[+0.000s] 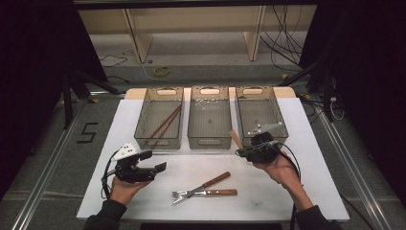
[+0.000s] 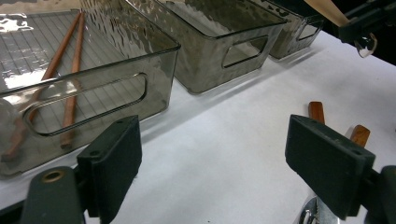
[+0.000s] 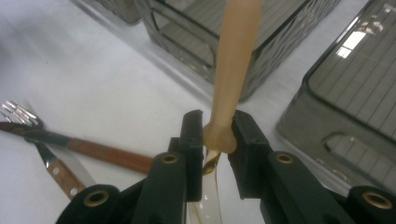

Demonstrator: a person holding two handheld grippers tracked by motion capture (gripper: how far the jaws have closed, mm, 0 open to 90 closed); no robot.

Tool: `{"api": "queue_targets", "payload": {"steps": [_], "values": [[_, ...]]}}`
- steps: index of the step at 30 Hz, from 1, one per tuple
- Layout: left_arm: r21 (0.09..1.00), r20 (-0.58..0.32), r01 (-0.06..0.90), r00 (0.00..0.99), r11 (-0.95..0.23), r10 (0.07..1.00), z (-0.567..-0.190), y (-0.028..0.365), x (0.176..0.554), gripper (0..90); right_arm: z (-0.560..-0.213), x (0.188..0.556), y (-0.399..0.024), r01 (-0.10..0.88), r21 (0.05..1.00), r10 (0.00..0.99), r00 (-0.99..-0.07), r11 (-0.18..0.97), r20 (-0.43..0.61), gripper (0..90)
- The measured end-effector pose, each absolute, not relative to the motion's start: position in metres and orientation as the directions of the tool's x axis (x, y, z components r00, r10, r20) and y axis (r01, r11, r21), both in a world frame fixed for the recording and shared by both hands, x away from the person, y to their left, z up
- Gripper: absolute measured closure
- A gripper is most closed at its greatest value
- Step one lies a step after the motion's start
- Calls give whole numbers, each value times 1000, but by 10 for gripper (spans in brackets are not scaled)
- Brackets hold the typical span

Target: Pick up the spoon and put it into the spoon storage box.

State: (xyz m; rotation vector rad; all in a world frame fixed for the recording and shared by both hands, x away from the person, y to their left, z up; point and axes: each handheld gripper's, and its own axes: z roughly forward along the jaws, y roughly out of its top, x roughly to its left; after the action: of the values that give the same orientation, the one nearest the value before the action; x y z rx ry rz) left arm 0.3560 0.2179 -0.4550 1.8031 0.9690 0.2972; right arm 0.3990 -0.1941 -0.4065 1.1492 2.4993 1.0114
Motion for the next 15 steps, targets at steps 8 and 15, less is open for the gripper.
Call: {"api": "queue_targets", "payload": {"steps": [8,15], "values": [[867,-239,479,646,-141,725,-455,218,355,183,-399,417,-183,579,668,731,-678,467,76,765],[870,-242,475,646,-133,724,-455,217,354,183,-387,432,-173,562,687,727,-683,461,70,765]]}}
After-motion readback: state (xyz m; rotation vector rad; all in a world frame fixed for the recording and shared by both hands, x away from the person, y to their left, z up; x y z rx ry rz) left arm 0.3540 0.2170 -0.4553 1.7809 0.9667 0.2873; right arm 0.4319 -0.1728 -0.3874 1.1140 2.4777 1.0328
